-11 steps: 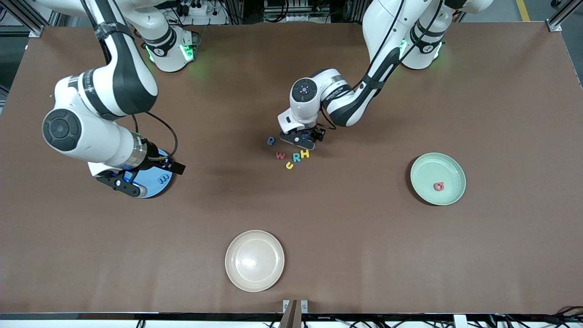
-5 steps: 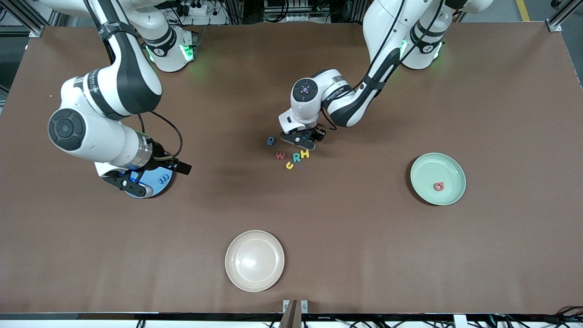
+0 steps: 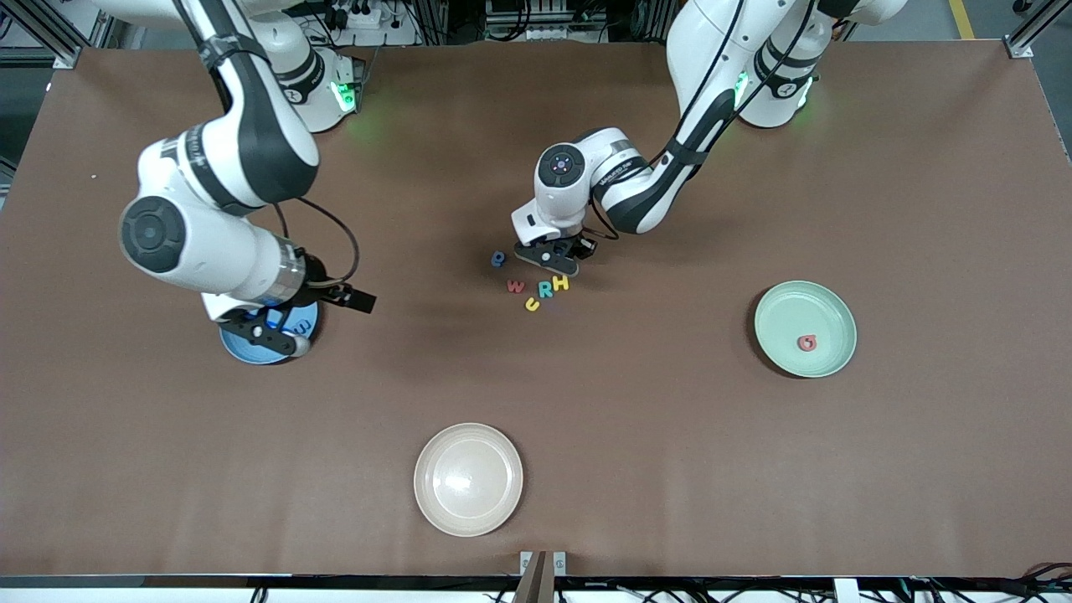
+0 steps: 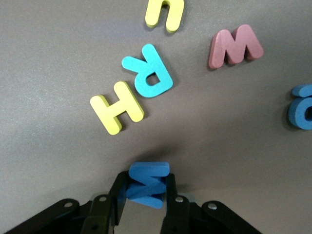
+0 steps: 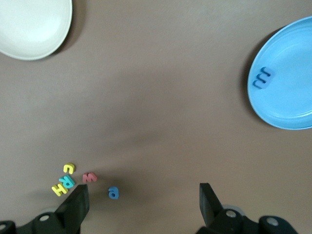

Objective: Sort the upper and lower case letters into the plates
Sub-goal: 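Drop the W with the left gripper while the right gripper reaches the u, then grasp the yellow u with the right gripper while the left gripper withdraws, then carry the u to the blue plate and open the right gripper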

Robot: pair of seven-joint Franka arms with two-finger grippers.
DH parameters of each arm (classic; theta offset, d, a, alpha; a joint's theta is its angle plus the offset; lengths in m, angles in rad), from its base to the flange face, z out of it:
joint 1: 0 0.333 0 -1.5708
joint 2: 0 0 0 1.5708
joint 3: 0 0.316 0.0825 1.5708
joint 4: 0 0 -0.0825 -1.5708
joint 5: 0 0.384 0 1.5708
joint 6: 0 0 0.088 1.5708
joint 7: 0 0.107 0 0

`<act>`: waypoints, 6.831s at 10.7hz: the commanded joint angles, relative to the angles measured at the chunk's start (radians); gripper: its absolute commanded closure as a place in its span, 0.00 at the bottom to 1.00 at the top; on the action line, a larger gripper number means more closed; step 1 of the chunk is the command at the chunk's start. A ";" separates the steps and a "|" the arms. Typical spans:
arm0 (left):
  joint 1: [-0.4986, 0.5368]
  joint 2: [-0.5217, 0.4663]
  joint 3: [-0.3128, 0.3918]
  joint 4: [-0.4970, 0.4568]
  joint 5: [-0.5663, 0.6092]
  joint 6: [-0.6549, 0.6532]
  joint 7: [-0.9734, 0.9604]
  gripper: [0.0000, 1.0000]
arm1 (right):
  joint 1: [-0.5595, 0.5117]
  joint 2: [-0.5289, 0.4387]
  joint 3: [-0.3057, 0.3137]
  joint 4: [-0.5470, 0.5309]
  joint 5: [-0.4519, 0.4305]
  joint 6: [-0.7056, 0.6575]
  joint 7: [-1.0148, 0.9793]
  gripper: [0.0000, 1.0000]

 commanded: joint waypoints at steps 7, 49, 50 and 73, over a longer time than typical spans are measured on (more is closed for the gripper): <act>0.267 -0.298 -0.010 0.001 0.019 -0.239 0.015 1.00 | 0.080 0.051 -0.006 0.004 0.065 0.083 0.166 0.00; 0.809 -0.455 -0.225 0.257 -0.034 -0.584 0.408 0.00 | 0.442 0.603 0.003 0.294 -0.045 0.444 0.829 0.06; 0.808 -0.455 -0.225 0.257 -0.034 -0.584 0.408 0.00 | 0.442 0.605 0.003 0.294 -0.045 0.444 0.829 0.13; 0.624 -0.282 -0.383 0.254 -0.113 -0.476 0.326 0.00 | -0.037 0.175 0.003 -0.008 0.049 0.130 0.204 1.00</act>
